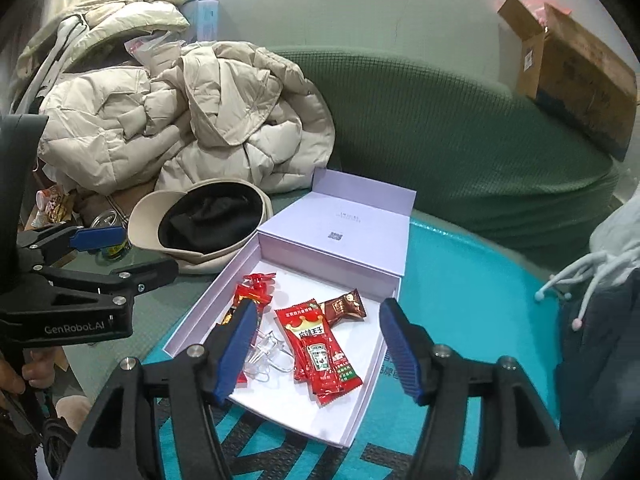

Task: Organize objects
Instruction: 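Withdraw both grippers up and away from the white box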

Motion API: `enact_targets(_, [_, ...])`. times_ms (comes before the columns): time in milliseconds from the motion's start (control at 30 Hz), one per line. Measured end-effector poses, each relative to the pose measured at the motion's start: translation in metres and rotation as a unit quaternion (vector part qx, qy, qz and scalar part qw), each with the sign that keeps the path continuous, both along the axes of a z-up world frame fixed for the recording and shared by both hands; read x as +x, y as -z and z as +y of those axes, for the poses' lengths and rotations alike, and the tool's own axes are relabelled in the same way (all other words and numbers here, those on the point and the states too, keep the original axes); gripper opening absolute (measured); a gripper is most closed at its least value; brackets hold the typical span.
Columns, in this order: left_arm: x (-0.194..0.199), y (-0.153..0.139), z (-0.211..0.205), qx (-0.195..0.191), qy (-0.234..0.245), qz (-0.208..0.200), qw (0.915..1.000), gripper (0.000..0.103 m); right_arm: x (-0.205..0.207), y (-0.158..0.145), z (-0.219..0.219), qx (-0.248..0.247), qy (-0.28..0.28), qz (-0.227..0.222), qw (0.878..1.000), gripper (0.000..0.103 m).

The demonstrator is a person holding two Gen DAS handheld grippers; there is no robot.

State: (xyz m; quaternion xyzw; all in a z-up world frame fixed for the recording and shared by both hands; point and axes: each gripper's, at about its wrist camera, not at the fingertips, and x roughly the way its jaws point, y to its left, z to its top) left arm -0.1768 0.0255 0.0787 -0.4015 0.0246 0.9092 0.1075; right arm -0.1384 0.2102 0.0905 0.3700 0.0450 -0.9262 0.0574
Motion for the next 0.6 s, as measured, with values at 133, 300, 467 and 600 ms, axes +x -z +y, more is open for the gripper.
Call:
enact_targets(133, [0.013,-0.010,-0.002,-0.007,-0.001,0.011,0.9999,0.082,0.010,-0.008,-0.004,0.001,0.002,0.004,1.000,0.066])
enact_targets(300, [0.034,-0.017,-0.002,-0.019,-0.005,0.030,0.9994,0.082,0.024,-0.010,-0.005,0.007,0.016,0.007,1.000,0.067])
enact_targets(467, [0.055,-0.011,0.005,-0.036,-0.009,0.037,0.9986,0.082,0.043,-0.004,-0.004,0.006,0.027,0.020,0.999,0.069])
enact_targets(600, [0.067,0.000,0.005,-0.033,-0.019,0.032,0.9988,0.082,0.051,0.007,0.000,0.007,0.044,0.015,0.999,0.069])
